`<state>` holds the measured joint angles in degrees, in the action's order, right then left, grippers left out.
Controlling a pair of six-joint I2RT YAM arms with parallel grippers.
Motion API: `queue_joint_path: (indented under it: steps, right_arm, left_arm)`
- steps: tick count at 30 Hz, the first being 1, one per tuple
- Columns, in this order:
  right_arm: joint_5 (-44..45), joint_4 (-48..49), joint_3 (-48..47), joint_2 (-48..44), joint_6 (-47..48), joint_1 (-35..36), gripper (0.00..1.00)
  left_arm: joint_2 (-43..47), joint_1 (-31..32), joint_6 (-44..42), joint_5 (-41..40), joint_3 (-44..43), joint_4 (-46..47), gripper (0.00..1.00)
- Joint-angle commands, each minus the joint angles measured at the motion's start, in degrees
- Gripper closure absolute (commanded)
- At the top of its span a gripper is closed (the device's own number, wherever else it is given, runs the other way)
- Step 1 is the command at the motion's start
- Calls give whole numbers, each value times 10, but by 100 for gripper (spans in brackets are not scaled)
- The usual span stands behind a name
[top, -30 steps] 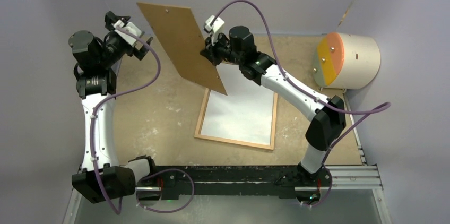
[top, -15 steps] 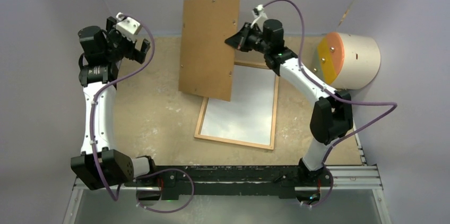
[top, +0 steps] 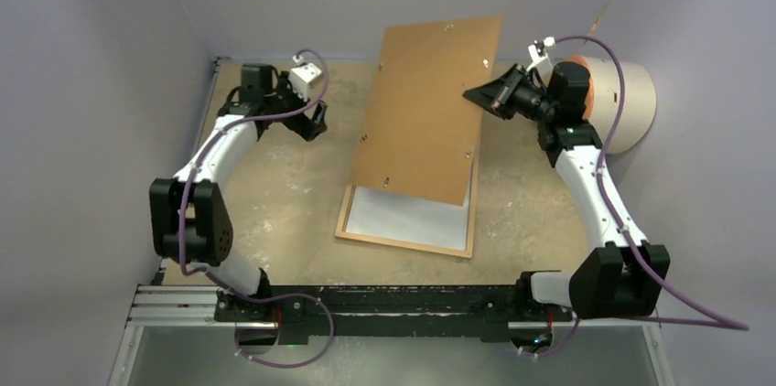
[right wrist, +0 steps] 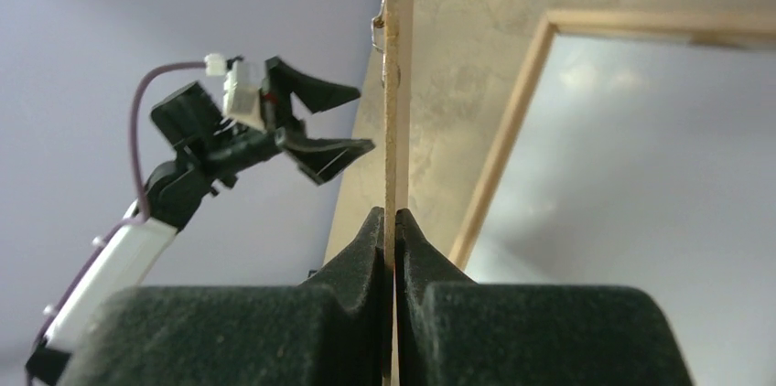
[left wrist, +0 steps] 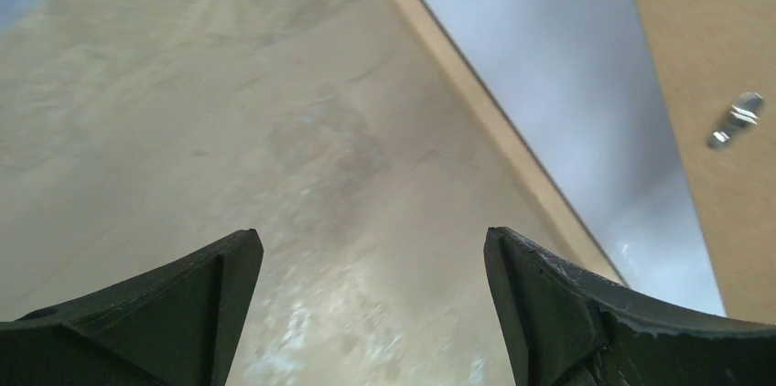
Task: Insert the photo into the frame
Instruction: Turn over the photo frame item on the photo frame.
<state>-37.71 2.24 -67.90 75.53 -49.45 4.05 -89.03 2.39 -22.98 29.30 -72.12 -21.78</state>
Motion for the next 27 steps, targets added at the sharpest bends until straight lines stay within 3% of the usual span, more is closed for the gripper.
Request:
queue_joint_path:
  steps: [1,7,14,27]
  right_arm:
    - [-106,-58,52,-42,6,-38,100]
    - [-183,-65,114,-45,28,-73,100]
    - [-195,-56,94,16,49,-75,100]
    - [-177,97,137,101,-13,-74,100]
  left_arm:
    - [-63,45,31,-5,-16,28,2]
    - [-115,47,45,12,-19,64,2]
    - [-115,46,16,-5,16,77,3]
    - [-95,46,-30,-38,54,53,4]
